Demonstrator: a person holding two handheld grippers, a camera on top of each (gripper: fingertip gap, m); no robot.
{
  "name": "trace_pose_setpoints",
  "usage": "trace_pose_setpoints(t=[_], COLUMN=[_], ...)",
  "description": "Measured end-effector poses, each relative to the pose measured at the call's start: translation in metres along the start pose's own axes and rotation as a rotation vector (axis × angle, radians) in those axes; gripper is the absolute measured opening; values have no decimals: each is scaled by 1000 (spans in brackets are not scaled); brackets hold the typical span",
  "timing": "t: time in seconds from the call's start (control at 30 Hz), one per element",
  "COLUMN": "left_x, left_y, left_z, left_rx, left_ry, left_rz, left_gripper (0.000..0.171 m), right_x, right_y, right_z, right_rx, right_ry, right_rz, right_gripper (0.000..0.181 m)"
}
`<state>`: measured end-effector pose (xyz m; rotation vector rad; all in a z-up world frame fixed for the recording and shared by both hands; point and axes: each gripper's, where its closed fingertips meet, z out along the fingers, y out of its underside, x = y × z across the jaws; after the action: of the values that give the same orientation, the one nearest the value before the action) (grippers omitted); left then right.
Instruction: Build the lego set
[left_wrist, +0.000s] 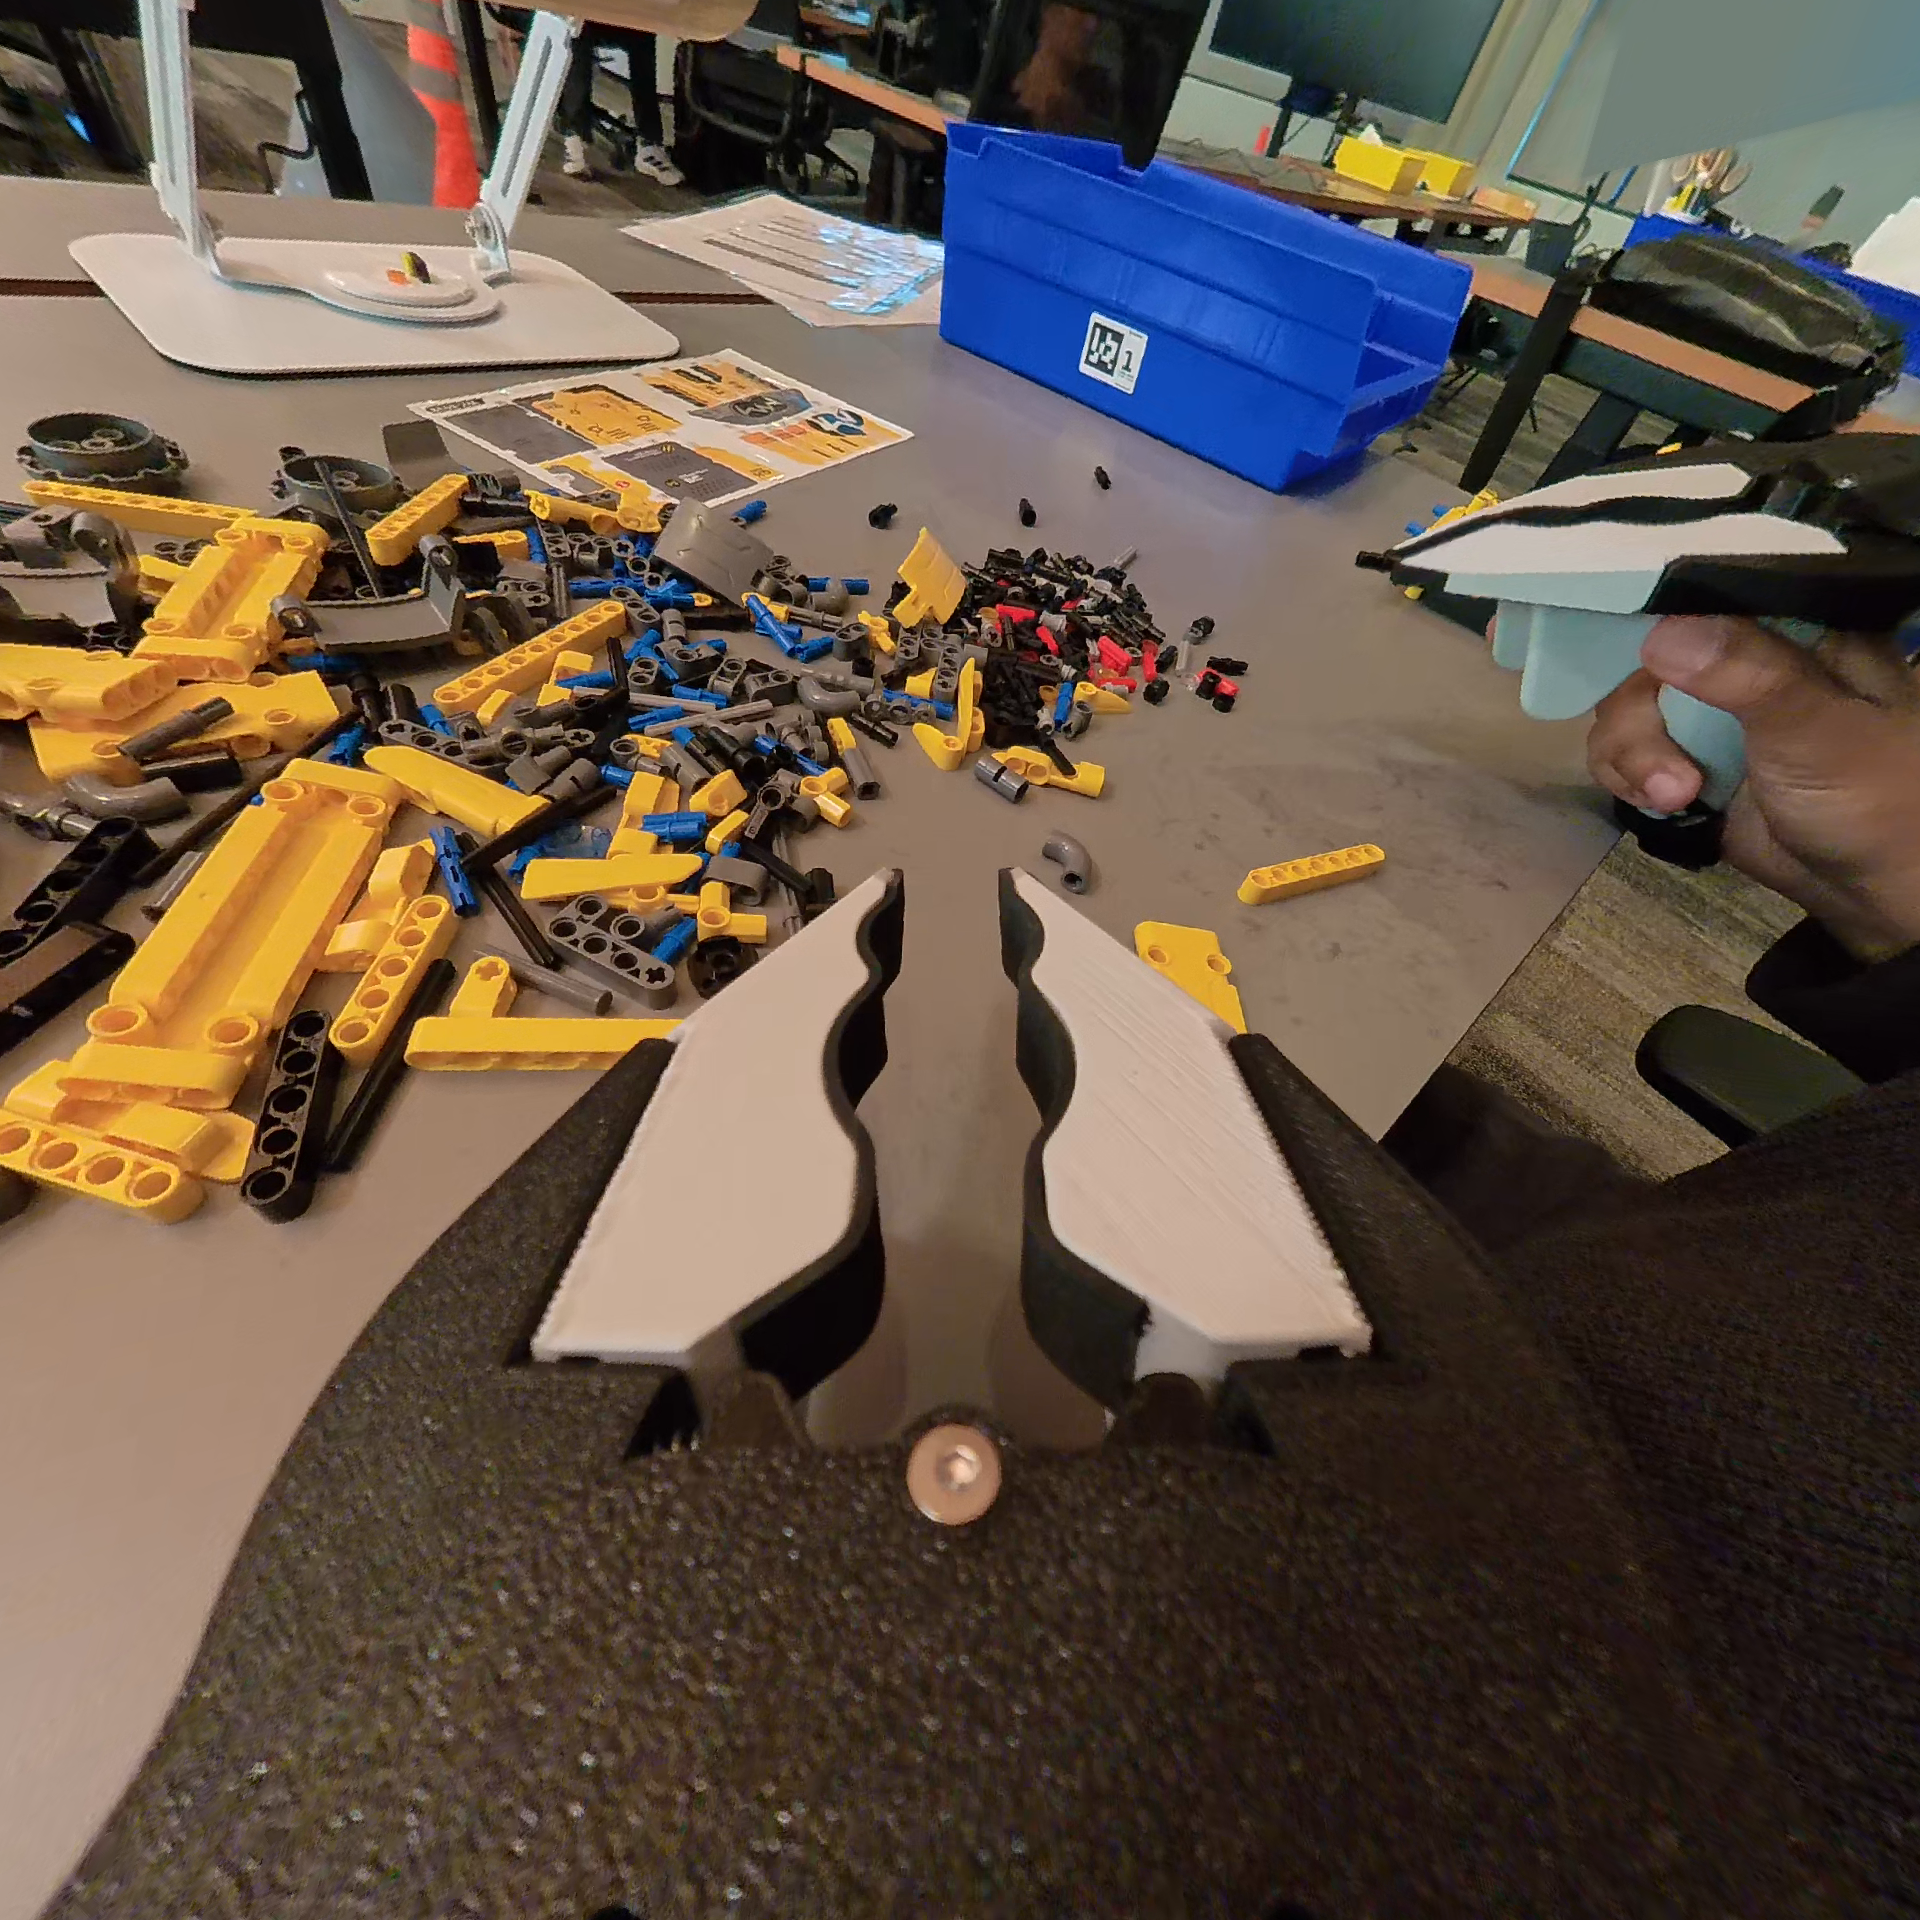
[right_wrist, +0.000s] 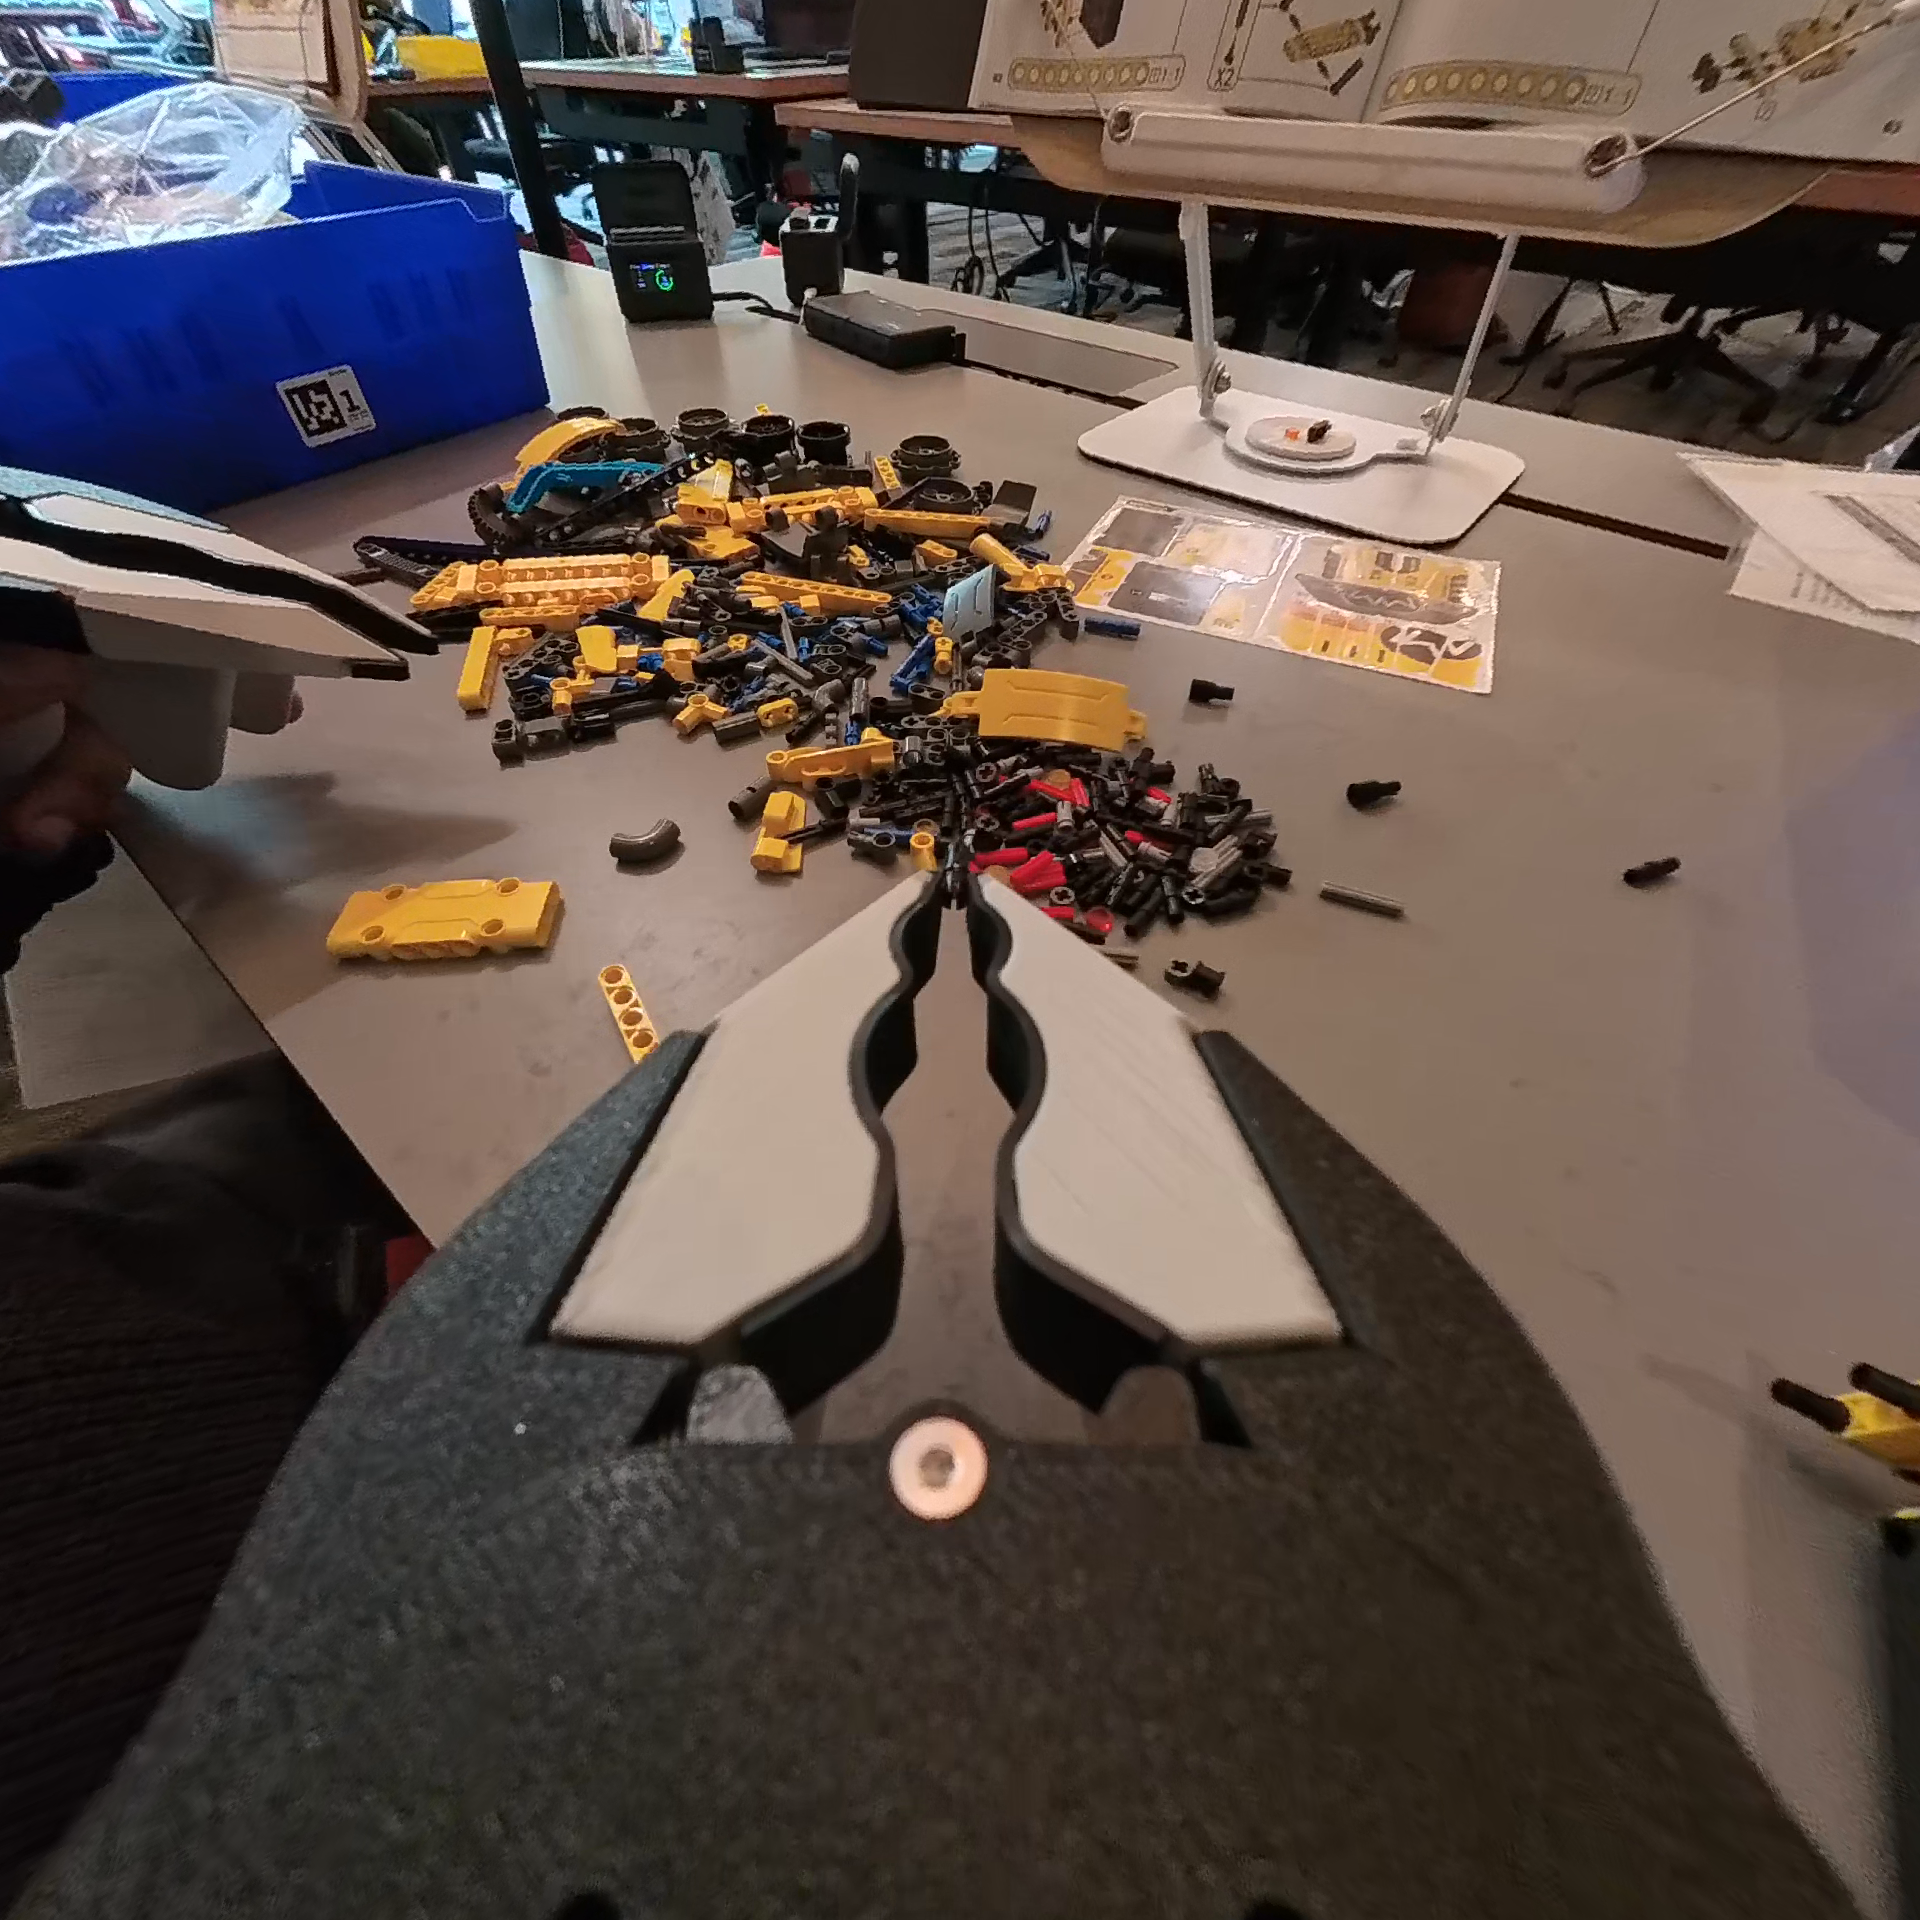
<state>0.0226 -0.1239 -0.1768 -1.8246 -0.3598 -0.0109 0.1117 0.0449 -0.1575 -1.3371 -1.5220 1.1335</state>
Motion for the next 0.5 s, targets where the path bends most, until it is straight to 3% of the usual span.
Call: trace_pose_setpoints(t=[0.5], left_x=[-1], left_y=[-1], left_z=[1], left_rx=[3], left_ry=[7], left_rz=[-9], left_gripper=[17], right_x=[-1], right_y=[3], right_z=[3], right_rx=[-29], right_ry=[-13], right_rz=[0], right_gripper=[4])
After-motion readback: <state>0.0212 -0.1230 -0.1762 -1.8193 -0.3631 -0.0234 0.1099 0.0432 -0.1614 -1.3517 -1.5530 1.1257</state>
